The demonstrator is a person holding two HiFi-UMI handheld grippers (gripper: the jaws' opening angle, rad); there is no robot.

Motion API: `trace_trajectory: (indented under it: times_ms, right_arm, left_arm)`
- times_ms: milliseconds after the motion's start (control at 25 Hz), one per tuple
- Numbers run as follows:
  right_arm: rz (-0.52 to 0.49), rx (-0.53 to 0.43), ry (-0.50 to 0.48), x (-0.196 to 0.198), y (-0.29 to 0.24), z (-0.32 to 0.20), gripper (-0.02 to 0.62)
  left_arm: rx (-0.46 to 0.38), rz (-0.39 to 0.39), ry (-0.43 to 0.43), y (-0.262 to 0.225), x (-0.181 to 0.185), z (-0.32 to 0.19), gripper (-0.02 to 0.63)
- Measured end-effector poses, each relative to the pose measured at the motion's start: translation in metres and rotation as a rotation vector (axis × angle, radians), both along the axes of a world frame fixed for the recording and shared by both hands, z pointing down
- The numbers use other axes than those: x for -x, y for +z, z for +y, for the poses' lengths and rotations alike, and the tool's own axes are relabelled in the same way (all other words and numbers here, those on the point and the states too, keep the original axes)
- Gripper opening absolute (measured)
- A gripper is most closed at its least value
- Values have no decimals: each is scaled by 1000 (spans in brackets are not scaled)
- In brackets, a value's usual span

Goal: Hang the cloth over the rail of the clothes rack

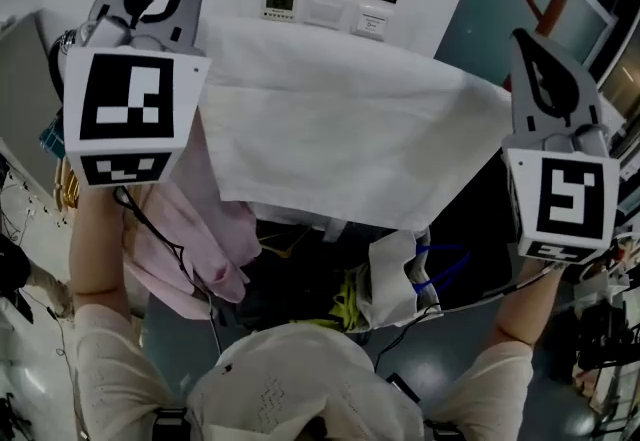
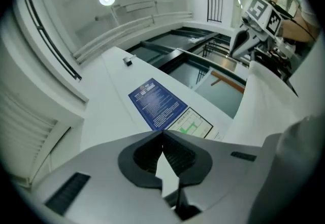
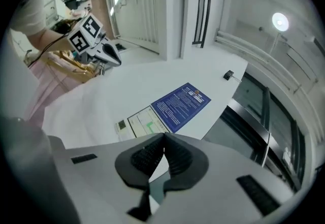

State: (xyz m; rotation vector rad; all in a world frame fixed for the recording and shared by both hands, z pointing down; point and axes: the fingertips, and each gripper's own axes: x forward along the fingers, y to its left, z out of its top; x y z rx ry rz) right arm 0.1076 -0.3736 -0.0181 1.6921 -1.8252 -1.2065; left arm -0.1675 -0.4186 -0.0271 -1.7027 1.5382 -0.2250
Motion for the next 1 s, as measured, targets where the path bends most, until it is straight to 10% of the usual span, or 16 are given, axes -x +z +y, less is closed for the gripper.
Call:
trace_trajectory:
  times_ms: [200, 440, 600, 680, 1000]
  right_arm:
    - [-207, -62, -109, 8, 44, 22, 18]
    - [-506, 27, -254, -13, 94, 32, 21]
    - [-640, 56, -195, -49, 120, 23, 110]
    - [-685, 55, -135, -69, 129, 18, 123]
    - [-768, 164, -195, -81, 139, 6, 123]
  left_arm:
    - [-87, 267, 143, 31, -6, 39, 14]
    - [54, 542, 175, 94, 25, 32, 15]
    - [108, 525, 121, 116, 20, 25, 25]
    - [199, 506, 160, 127, 11, 16, 121]
    - [392, 589, 338, 138, 15, -17, 135]
